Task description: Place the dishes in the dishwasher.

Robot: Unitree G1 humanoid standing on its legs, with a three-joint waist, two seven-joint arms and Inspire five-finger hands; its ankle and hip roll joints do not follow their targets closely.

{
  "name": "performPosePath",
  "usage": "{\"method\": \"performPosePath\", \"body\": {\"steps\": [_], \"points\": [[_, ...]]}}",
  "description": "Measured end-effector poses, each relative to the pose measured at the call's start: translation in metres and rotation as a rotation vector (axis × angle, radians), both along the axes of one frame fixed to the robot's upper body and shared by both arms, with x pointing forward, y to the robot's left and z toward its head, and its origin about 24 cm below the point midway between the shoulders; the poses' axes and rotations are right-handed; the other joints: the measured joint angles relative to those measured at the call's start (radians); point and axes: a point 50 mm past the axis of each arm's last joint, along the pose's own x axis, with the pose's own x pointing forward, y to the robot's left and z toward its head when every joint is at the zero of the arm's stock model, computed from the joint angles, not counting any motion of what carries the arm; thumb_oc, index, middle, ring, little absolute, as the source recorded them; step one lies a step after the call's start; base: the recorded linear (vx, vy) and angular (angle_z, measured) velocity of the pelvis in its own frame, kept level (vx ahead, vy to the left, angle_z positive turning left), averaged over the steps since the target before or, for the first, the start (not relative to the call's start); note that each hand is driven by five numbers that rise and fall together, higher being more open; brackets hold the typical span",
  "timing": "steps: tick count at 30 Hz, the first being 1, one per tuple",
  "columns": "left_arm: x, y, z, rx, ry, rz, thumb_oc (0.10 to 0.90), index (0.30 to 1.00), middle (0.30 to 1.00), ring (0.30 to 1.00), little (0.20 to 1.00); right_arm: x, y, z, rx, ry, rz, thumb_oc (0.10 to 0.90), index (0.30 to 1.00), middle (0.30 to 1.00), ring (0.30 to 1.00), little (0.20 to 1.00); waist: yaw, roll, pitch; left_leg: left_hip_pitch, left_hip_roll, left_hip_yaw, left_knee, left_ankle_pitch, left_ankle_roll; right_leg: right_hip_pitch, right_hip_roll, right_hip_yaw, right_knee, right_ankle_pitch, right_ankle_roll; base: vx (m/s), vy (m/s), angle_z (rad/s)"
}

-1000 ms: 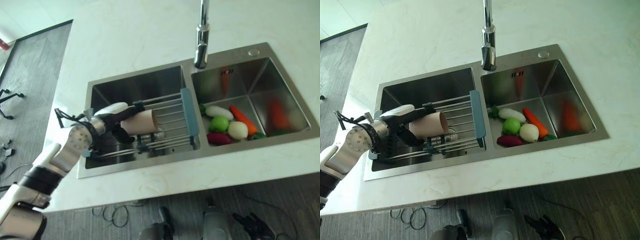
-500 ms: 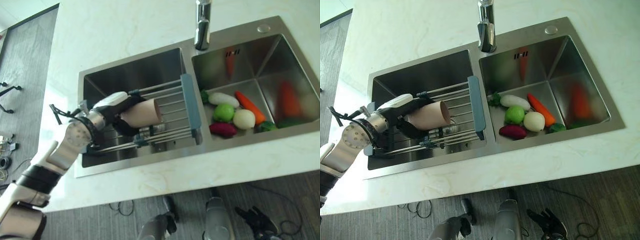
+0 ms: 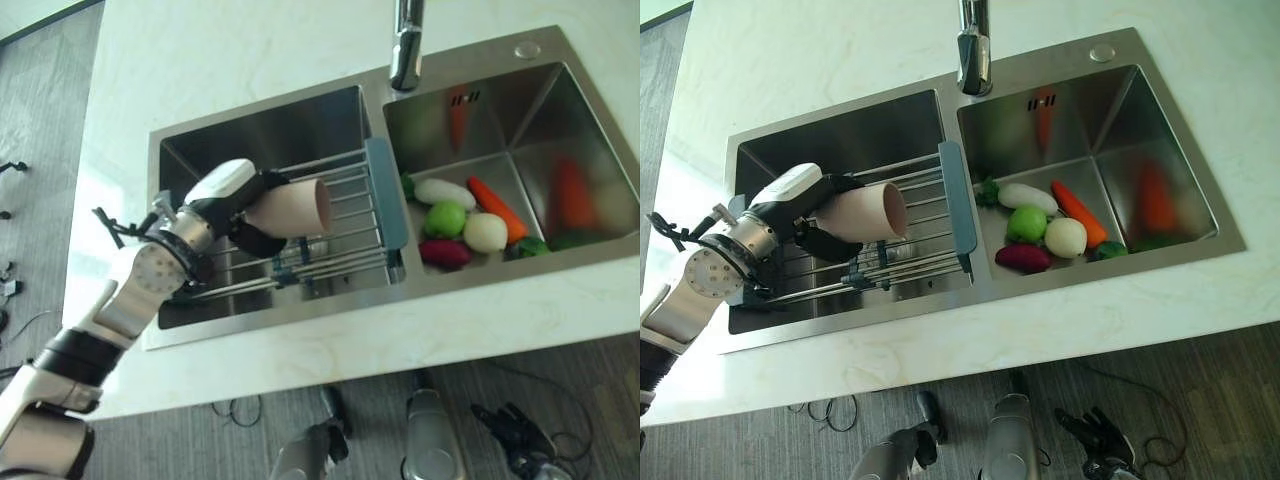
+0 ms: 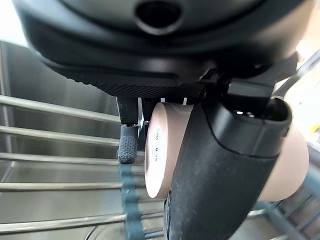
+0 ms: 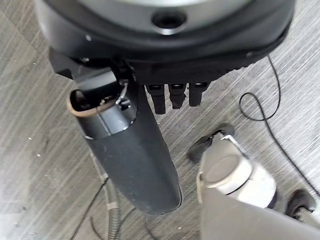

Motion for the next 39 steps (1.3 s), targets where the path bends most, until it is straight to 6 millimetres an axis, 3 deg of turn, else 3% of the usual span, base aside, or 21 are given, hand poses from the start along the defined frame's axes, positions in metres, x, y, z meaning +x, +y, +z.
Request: {"method": "performPosePath", "body": {"steps": [5, 9, 15, 19, 21, 24, 25, 26, 28, 29, 30, 31, 32, 33, 34, 35, 36, 38, 39], "points": [[-0.013, 0.017, 0.000, -0.132, -0.155, 0.077, 0.400, 0.300, 0.300, 0.300, 0.300, -0.001, 0.011, -0.005, 0.022, 0.017, -0.019, 0.800, 0.900, 0.900, 0.900, 0.900, 0.038, -0.032, -0.023, 0.017, 0.009, -0.019, 0.000, 0.004, 0.001, 0.036, 0.001, -0.029, -0.019, 0.001, -0.004, 0.00, -0.018, 0.12], [-0.018, 0.021, -0.008, -0.152, -0.151, 0.102, 0.400, 0.300, 0.300, 0.300, 0.300, -0.008, 0.021, -0.012, 0.048, 0.046, -0.032, 0.800, 0.900, 0.900, 0.900, 0.900, 0.036, -0.051, -0.059, 0.028, 0.010, -0.039, -0.001, 0.004, 0.001, 0.066, -0.003, -0.052, -0.034, 0.002, -0.005, 0.02, -0.063, 0.13], [-0.032, 0.022, -0.044, -0.282, -0.120, 0.170, 0.400, 0.300, 0.300, 0.300, 0.300, -0.030, 0.023, -0.021, 0.065, 0.128, -0.029, 0.800, 0.900, 0.900, 0.900, 0.900, 0.065, -0.033, -0.121, 0.075, 0.015, -0.074, -0.014, 0.007, -0.003, 0.141, 0.001, -0.093, -0.056, -0.009, -0.011, 0.02, -0.140, 0.16], [-0.048, 0.046, -0.055, -0.307, -0.134, 0.291, 0.400, 0.300, 0.300, 0.300, 0.300, -0.044, 0.024, -0.026, 0.034, 0.227, 0.075, 0.800, 0.900, 0.900, 0.900, 0.900, 0.100, -0.016, -0.156, 0.082, 0.027, -0.098, -0.015, 0.017, -0.017, 0.151, 0.002, -0.125, -0.039, -0.027, -0.026, -0.08, -0.156, 0.19], [-0.053, 0.056, -0.055, -0.312, -0.151, 0.347, 0.400, 0.300, 0.300, 0.300, 0.300, -0.060, 0.025, -0.030, 0.034, 0.292, 0.124, 0.800, 0.900, 0.900, 0.900, 0.900, 0.132, -0.005, -0.187, 0.060, 0.035, -0.119, -0.030, 0.036, -0.026, 0.156, 0.013, -0.157, -0.020, -0.032, -0.034, -0.25, -0.083, 0.48], [-0.060, 0.061, -0.039, -0.329, -0.241, 0.376, 0.400, 0.300, 0.300, 0.300, 0.300, -0.081, 0.022, -0.033, 0.039, 0.353, 0.109, 0.800, 0.900, 0.900, 0.900, 0.900, 0.149, 0.012, -0.192, 0.028, 0.039, -0.191, -0.143, 0.164, -0.061, 0.138, 0.000, -0.269, -0.015, -0.036, -0.069, -0.33, 0.024, 1.12], [-0.062, 0.066, -0.036, -0.332, -0.261, 0.397, 0.400, 0.300, 0.300, 0.300, 0.300, -0.083, 0.014, -0.030, 0.033, 0.352, 0.077, 0.800, 0.900, 0.900, 0.900, 0.900, 0.181, 0.016, -0.197, 0.029, 0.054, -0.157, -0.181, 0.148, -0.032, 0.121, -0.009, -0.311, 0.002, -0.038, -0.097, -0.33, 0.096, 0.91], [-0.062, 0.068, -0.034, -0.335, -0.271, 0.410, 0.400, 0.300, 0.300, 0.300, 0.300, -0.083, 0.010, -0.029, 0.027, 0.347, 0.058, 0.800, 0.900, 0.900, 0.900, 0.900, 0.181, -0.004, -0.194, -0.010, 0.060, -0.092, -0.092, 0.096, -0.016, 0.116, -0.038, -0.335, -0.003, -0.034, -0.099, -0.33, 0.145, 0.89], [-0.063, 0.071, -0.037, -0.335, -0.269, 0.427, 0.400, 0.300, 0.300, 0.300, 0.300, -0.085, -0.002, -0.024, -0.003, 0.341, 0.034, 0.800, 0.900, 0.900, 0.900, 0.900, 0.187, -0.028, -0.194, -0.026, 0.094, -0.026, 0.085, 0.018, -0.056, 0.143, -0.102, -0.401, -0.039, 0.003, -0.089, -0.33, 0.242, 1.08], [-0.063, 0.073, -0.039, -0.334, -0.263, 0.433, 0.400, 0.300, 0.300, 0.300, 0.300, -0.084, -0.008, -0.021, -0.021, 0.335, 0.030, 0.800, 0.900, 0.900, 0.900, 0.900, 0.183, -0.031, -0.193, -0.004, 0.106, 0.003, 0.109, 0.006, -0.072, 0.157, -0.123, -0.416, -0.058, 0.022, -0.078, -0.21, 0.281, 1.12], [-0.062, 0.076, -0.041, -0.333, -0.257, 0.443, 0.400, 0.300, 0.300, 0.300, 0.300, -0.078, -0.014, -0.017, -0.038, 0.303, 0.015, 0.800, 0.900, 0.900, 0.900, 0.900, 0.169, -0.042, -0.192, 0.041, 0.104, 0.024, 0.139, -0.009, -0.084, 0.179, -0.176, -0.453, -0.083, 0.049, -0.057, -0.36, 0.553, 0.92], [-0.063, 0.077, -0.043, -0.332, -0.253, 0.444, 0.400, 0.300, 0.300, 0.300, 0.300, -0.078, -0.016, -0.016, -0.041, 0.291, -0.004, 0.800, 0.900, 0.900, 0.900, 0.900, 0.165, -0.045, -0.193, 0.076, 0.105, 0.026, 0.155, -0.018, -0.094, 0.193, -0.198, -0.463, -0.098, 0.068, -0.046, -0.48, 0.741, 1.35], [-0.062, 0.078, -0.041, -0.338, -0.266, 0.433, 0.400, 0.300, 0.300, 0.300, 0.300, -0.074, -0.027, -0.010, -0.090, 0.257, -0.010, 0.800, 0.900, 0.900, 0.900, 0.900, 0.152, -0.026, -0.202, 0.154, 0.133, 0.044, 0.180, -0.032, -0.092, 0.192, -0.266, -0.487, -0.081, 0.105, 0.007, -0.43, 0.708, 1.14], [-0.062, 0.076, -0.041, -0.347, -0.277, 0.421, 0.400, 0.300, 0.300, 0.300, 0.300, -0.072, -0.034, -0.005, -0.128, 0.246, 0.005, 0.800, 0.900, 0.900, 0.900, 0.900, 0.154, -0.007, -0.215, 0.179, 0.089, 0.007, 0.102, -0.051, -0.110, 0.155, -0.294, -0.454, -0.051, 0.130, 0.032, -0.27, 0.515, 1.09], [-0.061, 0.076, -0.038, -0.350, -0.288, 0.420, 0.400, 0.300, 0.300, 0.300, 0.300, -0.063, -0.036, -0.003, -0.145, 0.218, 0.010, 0.800, 0.900, 0.900, 0.900, 0.900, 0.160, -0.012, -0.216, 0.181, 0.024, 0.010, 0.067, -0.087, -0.082, 0.122, -0.354, -0.398, -0.046, 0.155, 0.050, -0.17, 0.336, 0.68], [-0.059, 0.076, -0.037, -0.349, -0.285, 0.422, 0.400, 0.300, 0.300, 0.300, 0.300, -0.058, -0.033, -0.004, -0.137, 0.213, 0.025, 0.800, 0.900, 0.900, 0.900, 0.900, 0.161, -0.029, -0.205, 0.180, -0.032, 0.008, 0.052, -0.109, -0.044, 0.105, -0.403, -0.365, -0.034, 0.181, 0.020, -0.23, 0.412, 0.56], [-0.062, 0.080, -0.036, -0.327, -0.278, 0.432, 0.400, 0.300, 0.300, 0.300, 0.300, -0.049, -0.021, -0.008, -0.107, 0.200, 0.043, 0.800, 0.900, 0.900, 0.900, 0.900, 0.170, -0.056, -0.200, 0.156, -0.068, 0.010, 0.086, -0.140, 0.002, 0.094, -0.417, -0.295, -0.046, 0.212, 0.023, -0.26, 0.485, 0.57], [-0.063, 0.088, -0.029, -0.271, -0.269, 0.439, 0.400, 0.300, 0.300, 0.300, 0.300, -0.029, 0.003, -0.013, -0.059, 0.144, 0.077, 0.800, 0.900, 0.900, 0.900, 0.900, 0.182, -0.084, -0.194, 0.052, -0.089, -0.002, 0.241, -0.208, 0.041, 0.098, -0.445, -0.265, -0.077, 0.352, 0.062, -0.19, 0.418, 0.56], [-0.064, 0.091, -0.025, -0.236, -0.269, 0.433, 0.400, 0.300, 0.300, 0.300, 0.300, -0.020, 0.012, -0.013, -0.046, 0.110, 0.082, 0.800, 0.900, 0.900, 0.900, 0.900, 0.192, -0.084, -0.193, 0.007, -0.089, -0.015, 0.295, -0.233, 0.070, 0.099, -0.451, -0.263, -0.092, 0.409, 0.058, -0.09, 0.297, 0.84]]}}
